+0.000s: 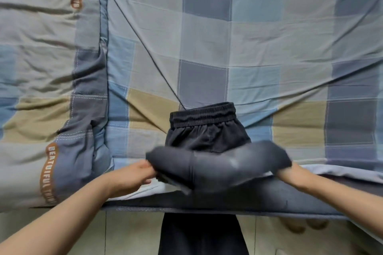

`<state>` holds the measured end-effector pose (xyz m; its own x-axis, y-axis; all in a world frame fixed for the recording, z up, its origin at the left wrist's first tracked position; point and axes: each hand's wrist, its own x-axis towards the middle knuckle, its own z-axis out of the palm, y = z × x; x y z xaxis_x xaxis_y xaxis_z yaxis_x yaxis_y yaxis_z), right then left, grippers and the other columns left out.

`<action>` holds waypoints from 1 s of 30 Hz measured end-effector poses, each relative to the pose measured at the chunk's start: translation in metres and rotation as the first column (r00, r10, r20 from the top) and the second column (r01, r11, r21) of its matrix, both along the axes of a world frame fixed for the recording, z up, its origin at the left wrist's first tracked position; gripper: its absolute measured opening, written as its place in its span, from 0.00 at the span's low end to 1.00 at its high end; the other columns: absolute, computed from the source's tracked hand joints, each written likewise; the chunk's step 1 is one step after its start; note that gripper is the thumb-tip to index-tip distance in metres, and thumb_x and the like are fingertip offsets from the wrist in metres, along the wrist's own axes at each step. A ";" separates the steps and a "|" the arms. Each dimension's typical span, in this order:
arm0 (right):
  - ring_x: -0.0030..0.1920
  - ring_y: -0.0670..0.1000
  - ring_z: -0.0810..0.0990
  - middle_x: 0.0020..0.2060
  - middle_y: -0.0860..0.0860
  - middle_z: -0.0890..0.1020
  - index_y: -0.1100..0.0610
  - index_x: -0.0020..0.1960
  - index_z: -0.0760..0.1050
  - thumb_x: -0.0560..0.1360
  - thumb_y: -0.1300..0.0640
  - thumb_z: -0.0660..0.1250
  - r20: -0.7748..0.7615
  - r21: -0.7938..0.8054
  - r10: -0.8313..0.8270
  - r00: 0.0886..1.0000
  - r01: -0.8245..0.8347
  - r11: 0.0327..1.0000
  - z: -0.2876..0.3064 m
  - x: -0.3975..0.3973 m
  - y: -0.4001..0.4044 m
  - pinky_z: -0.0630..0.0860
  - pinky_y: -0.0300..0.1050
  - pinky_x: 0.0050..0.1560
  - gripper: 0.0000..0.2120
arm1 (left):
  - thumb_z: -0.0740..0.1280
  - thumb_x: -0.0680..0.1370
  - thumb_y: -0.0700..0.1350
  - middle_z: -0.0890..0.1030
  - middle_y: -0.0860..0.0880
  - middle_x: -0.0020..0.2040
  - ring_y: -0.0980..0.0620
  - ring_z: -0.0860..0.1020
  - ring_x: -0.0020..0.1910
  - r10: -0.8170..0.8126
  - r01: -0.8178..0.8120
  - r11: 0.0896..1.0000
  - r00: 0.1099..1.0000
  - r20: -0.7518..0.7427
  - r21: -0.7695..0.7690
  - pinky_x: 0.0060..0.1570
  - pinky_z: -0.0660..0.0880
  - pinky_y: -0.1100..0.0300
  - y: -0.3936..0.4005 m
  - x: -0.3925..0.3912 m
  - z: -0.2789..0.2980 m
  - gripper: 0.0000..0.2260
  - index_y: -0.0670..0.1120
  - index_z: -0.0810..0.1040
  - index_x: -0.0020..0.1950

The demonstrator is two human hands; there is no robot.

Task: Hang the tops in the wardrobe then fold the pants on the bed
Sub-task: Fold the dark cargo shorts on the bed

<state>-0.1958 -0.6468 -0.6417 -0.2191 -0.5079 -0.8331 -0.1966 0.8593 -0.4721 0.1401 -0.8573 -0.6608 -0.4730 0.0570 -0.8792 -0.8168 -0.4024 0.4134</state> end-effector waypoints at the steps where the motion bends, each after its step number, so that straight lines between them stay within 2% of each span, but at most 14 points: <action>1: 0.41 0.38 0.76 0.41 0.55 0.79 0.57 0.37 0.74 0.79 0.67 0.59 -0.004 -0.031 -0.165 0.986 0.165 0.986 -0.003 0.000 -0.002 0.71 0.25 0.40 0.14 | 0.64 0.79 0.56 0.81 0.60 0.60 0.60 0.77 0.62 0.182 -0.182 0.983 0.983 0.025 0.001 0.67 0.67 0.55 0.000 -0.001 -0.005 0.14 0.55 0.77 0.63; 3: 0.46 0.35 0.79 0.50 0.51 0.82 0.56 0.53 0.77 0.79 0.62 0.63 0.077 -0.091 -0.338 0.938 0.344 0.934 -0.009 0.005 -0.015 0.74 0.29 0.47 0.06 | 0.60 0.76 0.62 0.80 0.59 0.62 0.59 0.77 0.63 0.444 -0.443 0.894 0.896 -0.009 -0.058 0.65 0.68 0.52 -0.002 -0.014 -0.015 0.21 0.55 0.75 0.65; 5: 0.54 0.41 0.80 0.57 0.49 0.81 0.55 0.63 0.73 0.77 0.59 0.66 0.184 -0.097 -0.474 0.861 0.496 0.863 -0.018 0.009 -0.031 0.75 0.37 0.56 0.15 | 0.64 0.74 0.63 0.81 0.59 0.61 0.60 0.78 0.61 0.552 -0.555 0.817 0.831 -0.067 -0.158 0.60 0.72 0.58 -0.002 -0.038 -0.020 0.21 0.56 0.75 0.64; 7: 0.59 0.45 0.78 0.60 0.46 0.79 0.54 0.68 0.70 0.77 0.52 0.66 0.166 -0.092 -0.538 0.826 0.557 0.826 -0.027 0.015 -0.048 0.72 0.44 0.62 0.21 | 0.70 0.76 0.56 0.83 0.60 0.54 0.62 0.80 0.55 0.585 -0.579 0.744 0.806 -0.092 -0.334 0.52 0.74 0.66 0.002 -0.063 -0.026 0.14 0.55 0.76 0.59; 9: 0.60 0.46 0.76 0.61 0.46 0.78 0.55 0.69 0.69 0.78 0.49 0.66 0.071 -0.132 -0.566 0.821 0.571 0.811 -0.034 0.018 -0.061 0.70 0.44 0.63 0.22 | 0.69 0.78 0.51 0.81 0.61 0.50 0.64 0.79 0.51 0.616 -0.569 0.654 0.783 -0.085 -0.498 0.46 0.73 0.69 0.007 -0.079 -0.031 0.08 0.54 0.76 0.56; 12: 0.57 0.48 0.78 0.56 0.48 0.81 0.57 0.63 0.75 0.79 0.56 0.63 -0.092 -0.283 -0.580 0.810 0.537 0.795 -0.037 0.010 -0.067 0.72 0.40 0.58 0.14 | 0.65 0.80 0.51 0.83 0.61 0.47 0.63 0.80 0.48 0.677 -0.618 0.580 0.728 -0.107 -0.530 0.42 0.75 0.69 0.006 -0.084 -0.029 0.04 0.54 0.79 0.51; 15: 0.52 0.43 0.78 0.48 0.41 0.81 0.51 0.56 0.76 0.80 0.57 0.61 -0.200 -0.392 -0.508 0.838 0.407 0.825 -0.034 0.004 -0.062 0.71 0.31 0.48 0.08 | 0.64 0.81 0.51 0.84 0.57 0.42 0.62 0.81 0.42 0.683 -0.618 0.540 0.719 -0.132 -0.571 0.37 0.74 0.72 0.009 -0.076 -0.029 0.09 0.51 0.81 0.45; 17: 0.52 0.47 0.77 0.51 0.48 0.81 0.55 0.58 0.75 0.80 0.56 0.61 -0.274 -0.332 -0.455 0.847 0.361 0.871 -0.044 0.005 -0.056 0.70 0.38 0.49 0.09 | 0.63 0.81 0.51 0.82 0.53 0.40 0.56 0.77 0.40 0.671 -0.572 0.571 0.739 -0.067 -0.588 0.38 0.72 0.67 0.015 -0.070 -0.035 0.14 0.42 0.79 0.43; 18: 0.53 0.51 0.77 0.54 0.52 0.80 0.57 0.61 0.73 0.80 0.54 0.62 -0.305 -0.260 -0.458 0.835 0.389 0.884 -0.049 0.006 -0.053 0.69 0.41 0.50 0.12 | 0.63 0.81 0.50 0.80 0.49 0.42 0.54 0.76 0.42 0.668 -0.552 0.592 0.744 -0.027 -0.587 0.42 0.72 0.63 0.017 -0.068 -0.038 0.15 0.38 0.77 0.46; 20: 0.56 0.54 0.75 0.59 0.57 0.76 0.59 0.68 0.65 0.79 0.51 0.62 -0.314 -0.185 -0.532 0.786 0.498 0.847 -0.056 0.009 -0.051 0.69 0.46 0.56 0.21 | 0.63 0.81 0.51 0.78 0.48 0.51 0.53 0.75 0.48 0.681 -0.545 0.581 0.732 -0.005 -0.605 0.50 0.70 0.59 0.019 -0.069 -0.041 0.11 0.43 0.74 0.54; 23: 0.68 0.56 0.68 0.69 0.58 0.67 0.58 0.75 0.54 0.79 0.51 0.62 -0.360 -0.310 -0.484 0.797 0.387 0.868 -0.055 0.023 -0.047 0.64 0.48 0.69 0.30 | 0.64 0.80 0.54 0.77 0.55 0.56 0.60 0.76 0.54 0.720 -0.608 0.526 0.691 -0.068 -0.595 0.55 0.71 0.61 0.023 -0.079 -0.040 0.14 0.53 0.68 0.64; 25: 0.73 0.52 0.61 0.75 0.54 0.60 0.49 0.77 0.46 0.79 0.47 0.61 -0.340 -0.343 -0.383 0.859 0.266 0.901 -0.055 0.040 -0.045 0.59 0.44 0.70 0.33 | 0.66 0.79 0.56 0.76 0.60 0.59 0.65 0.74 0.57 0.712 -0.637 0.549 0.696 -0.096 -0.541 0.53 0.70 0.66 0.030 -0.086 -0.040 0.21 0.55 0.65 0.70; 27: 0.72 0.52 0.62 0.75 0.52 0.58 0.39 0.75 0.41 0.78 0.44 0.61 -0.355 -0.299 -0.308 0.883 0.204 0.932 -0.056 0.051 -0.045 0.61 0.49 0.69 0.35 | 0.67 0.78 0.56 0.75 0.60 0.61 0.65 0.74 0.57 0.712 -0.644 0.565 0.696 -0.090 -0.516 0.49 0.69 0.70 0.035 -0.090 -0.042 0.26 0.56 0.62 0.73; 30: 0.68 0.59 0.68 0.73 0.56 0.61 0.34 0.73 0.39 0.77 0.44 0.62 -0.356 -0.282 -0.342 0.869 0.249 0.926 -0.054 0.050 -0.049 0.65 0.55 0.66 0.37 | 0.68 0.78 0.54 0.74 0.56 0.65 0.57 0.75 0.59 0.735 -0.629 0.502 0.672 -0.092 -0.593 0.55 0.71 0.64 0.040 -0.097 -0.041 0.27 0.56 0.62 0.74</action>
